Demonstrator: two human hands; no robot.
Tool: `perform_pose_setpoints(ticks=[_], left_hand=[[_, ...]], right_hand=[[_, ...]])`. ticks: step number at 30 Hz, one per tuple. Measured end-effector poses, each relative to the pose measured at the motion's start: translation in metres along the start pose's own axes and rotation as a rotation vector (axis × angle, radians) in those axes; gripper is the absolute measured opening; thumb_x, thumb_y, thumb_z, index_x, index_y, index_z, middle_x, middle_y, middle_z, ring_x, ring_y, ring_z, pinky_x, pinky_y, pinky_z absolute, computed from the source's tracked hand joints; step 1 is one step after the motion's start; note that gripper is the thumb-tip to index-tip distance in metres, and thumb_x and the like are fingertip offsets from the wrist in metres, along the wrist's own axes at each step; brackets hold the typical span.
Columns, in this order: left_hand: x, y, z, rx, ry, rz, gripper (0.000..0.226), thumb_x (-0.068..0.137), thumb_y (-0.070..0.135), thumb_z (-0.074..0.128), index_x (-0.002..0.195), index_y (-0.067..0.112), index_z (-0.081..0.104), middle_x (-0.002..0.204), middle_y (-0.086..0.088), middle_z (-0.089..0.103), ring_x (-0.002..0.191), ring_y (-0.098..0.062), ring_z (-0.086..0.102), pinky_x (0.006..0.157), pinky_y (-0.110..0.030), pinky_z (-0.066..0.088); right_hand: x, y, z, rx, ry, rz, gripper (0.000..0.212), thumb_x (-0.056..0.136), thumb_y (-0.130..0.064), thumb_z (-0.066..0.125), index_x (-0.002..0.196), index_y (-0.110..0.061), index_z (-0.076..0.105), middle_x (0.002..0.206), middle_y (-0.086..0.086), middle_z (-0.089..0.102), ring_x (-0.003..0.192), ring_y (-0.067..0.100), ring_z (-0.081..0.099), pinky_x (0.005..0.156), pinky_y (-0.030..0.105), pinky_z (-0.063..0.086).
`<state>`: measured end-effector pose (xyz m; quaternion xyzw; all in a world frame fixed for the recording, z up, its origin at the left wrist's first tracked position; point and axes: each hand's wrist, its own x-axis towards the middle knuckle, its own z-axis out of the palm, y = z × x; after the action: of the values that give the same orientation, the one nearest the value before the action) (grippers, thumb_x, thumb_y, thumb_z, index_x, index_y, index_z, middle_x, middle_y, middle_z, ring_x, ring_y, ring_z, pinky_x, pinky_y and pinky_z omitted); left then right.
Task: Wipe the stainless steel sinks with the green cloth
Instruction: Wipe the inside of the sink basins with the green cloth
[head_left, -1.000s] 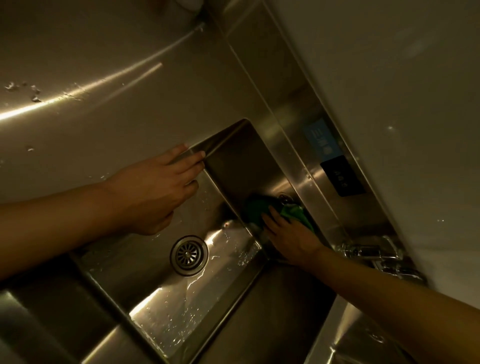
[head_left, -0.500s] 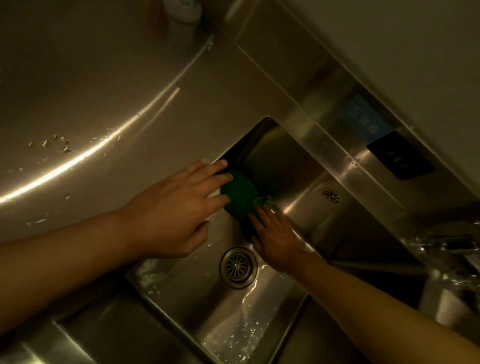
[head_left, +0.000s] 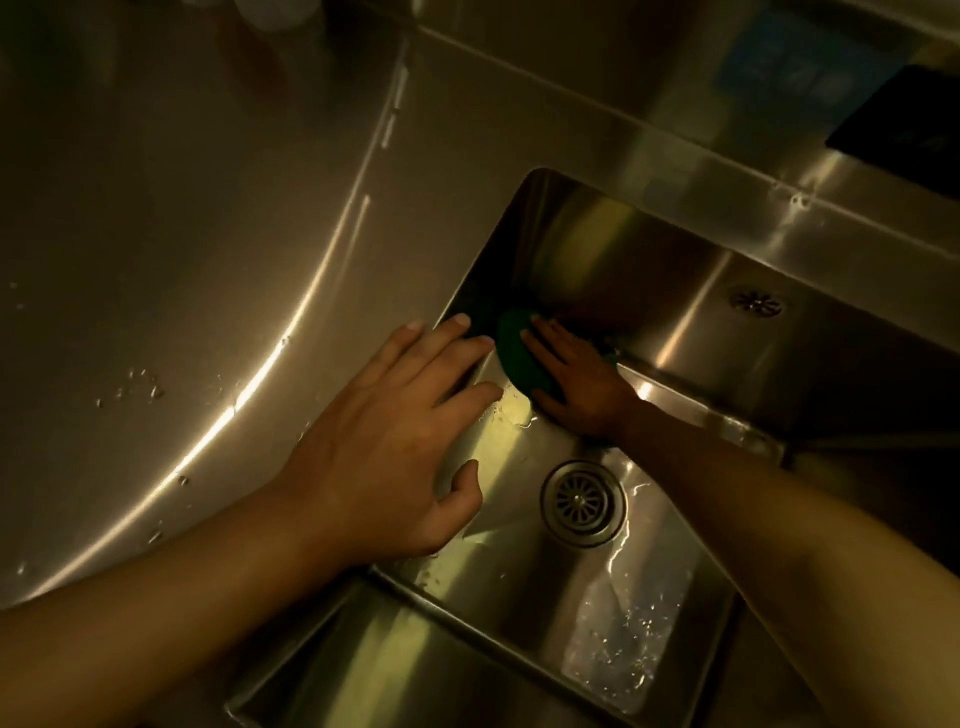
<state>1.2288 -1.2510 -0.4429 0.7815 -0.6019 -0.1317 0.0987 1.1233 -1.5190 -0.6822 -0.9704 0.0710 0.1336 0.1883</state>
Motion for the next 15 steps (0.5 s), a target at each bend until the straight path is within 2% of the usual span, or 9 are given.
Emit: perform_pose_setpoints(ticks=[5, 8, 11, 15], left_hand=[[0.002, 0.000, 0.001, 0.038, -0.036, 0.003, 0.064, 0.084, 0.045, 0.065, 0.141, 0.017, 0.060, 0.158, -0.009, 0.046, 0.156, -0.025, 0.026, 0.130, -0.045, 0.008], [0.002, 0.002, -0.001, 0.043, -0.045, 0.007, 0.063, 0.084, 0.043, 0.064, 0.139, 0.014, 0.062, 0.155, -0.010, 0.049, 0.153, -0.027, 0.031, 0.128, -0.052, 0.015], [0.002, 0.003, -0.002, 0.048, -0.052, 0.016, 0.059, 0.083, 0.040, 0.066, 0.136, 0.013, 0.064, 0.152, -0.011, 0.051, 0.151, -0.029, 0.036, 0.125, -0.056, 0.020], [0.001, 0.003, -0.003, 0.057, -0.062, 0.020, 0.058, 0.083, 0.041, 0.064, 0.135, 0.013, 0.065, 0.151, -0.011, 0.053, 0.150, -0.028, 0.037, 0.126, -0.055, 0.016]], right_hand=[[-0.012, -0.040, 0.047, 0.095, 0.194, 0.056, 0.080, 0.099, -0.049, 0.051, 0.164, -0.023, 0.012, 0.171, 0.006, 0.004, 0.157, 0.029, 0.009, 0.121, 0.052, 0.025], [-0.026, -0.079, 0.075, 0.144, 0.255, 0.000, 0.073, 0.099, -0.040, 0.053, 0.161, -0.016, 0.025, 0.169, 0.012, 0.014, 0.156, 0.034, 0.015, 0.119, 0.052, 0.027], [-0.052, -0.122, 0.104, 0.195, 0.249, -0.046, 0.070, 0.100, -0.037, 0.054, 0.161, -0.014, 0.027, 0.169, 0.014, 0.014, 0.156, 0.036, 0.012, 0.119, 0.056, 0.026], [-0.099, -0.175, 0.140, 0.252, 0.128, -0.193, 0.069, 0.100, -0.034, 0.055, 0.161, -0.017, 0.026, 0.169, 0.012, 0.014, 0.156, 0.036, 0.009, 0.118, 0.058, 0.026]])
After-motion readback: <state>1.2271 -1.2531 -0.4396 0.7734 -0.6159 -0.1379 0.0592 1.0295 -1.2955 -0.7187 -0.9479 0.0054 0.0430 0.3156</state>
